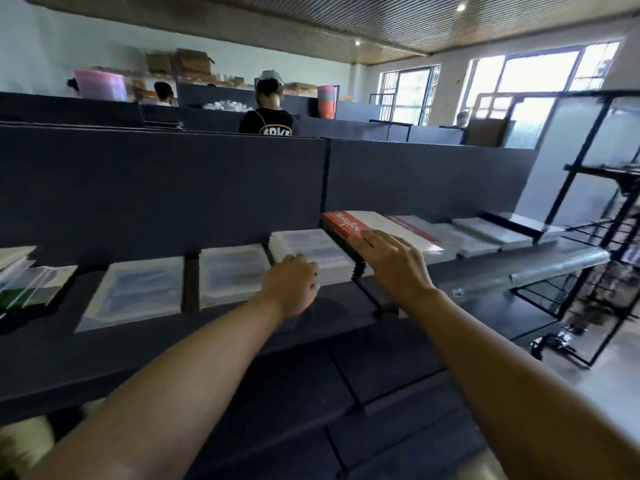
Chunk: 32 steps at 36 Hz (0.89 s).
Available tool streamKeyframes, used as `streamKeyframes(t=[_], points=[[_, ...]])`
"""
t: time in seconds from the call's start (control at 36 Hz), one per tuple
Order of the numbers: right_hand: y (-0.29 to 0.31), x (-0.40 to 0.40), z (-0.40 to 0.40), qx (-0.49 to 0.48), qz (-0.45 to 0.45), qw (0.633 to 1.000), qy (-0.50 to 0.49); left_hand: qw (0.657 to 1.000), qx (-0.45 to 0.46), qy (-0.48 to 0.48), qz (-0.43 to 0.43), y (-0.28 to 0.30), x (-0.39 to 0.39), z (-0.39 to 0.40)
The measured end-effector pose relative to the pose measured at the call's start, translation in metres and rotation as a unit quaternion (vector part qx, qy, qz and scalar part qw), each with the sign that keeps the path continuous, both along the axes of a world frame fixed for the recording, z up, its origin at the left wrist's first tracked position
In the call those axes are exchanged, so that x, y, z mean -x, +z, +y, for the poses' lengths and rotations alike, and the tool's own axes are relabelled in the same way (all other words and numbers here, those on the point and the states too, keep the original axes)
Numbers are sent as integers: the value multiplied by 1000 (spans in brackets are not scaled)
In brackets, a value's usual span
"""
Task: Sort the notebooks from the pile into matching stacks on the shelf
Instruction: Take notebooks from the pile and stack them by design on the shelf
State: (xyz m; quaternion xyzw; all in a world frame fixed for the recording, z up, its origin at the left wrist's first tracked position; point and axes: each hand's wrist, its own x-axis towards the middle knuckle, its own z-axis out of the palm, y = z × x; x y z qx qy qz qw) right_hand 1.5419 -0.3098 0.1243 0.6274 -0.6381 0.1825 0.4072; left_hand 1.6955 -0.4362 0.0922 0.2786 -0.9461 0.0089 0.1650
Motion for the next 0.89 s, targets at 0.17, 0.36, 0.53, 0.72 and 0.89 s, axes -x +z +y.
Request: streamKeyframes(t=[0.17,0.36,0.53,0.72,0.89], points=[[-5,81,44,11,4,1000,-12,1000,-10,1,3,-1,77,41],[-12,147,71,19,-45,999,-23,999,-16,2,-32,-12,139,68],[-10,195,60,-1,-66,997,-42,999,-17,8,-34,-8,181,52],[-15,231,28,-43,-69,995,-53,999,-30,16,-7,-3,222,18],[-23,250,0,-106,-73,989,-71,999,-46,29,-2,-4,247,-1]])
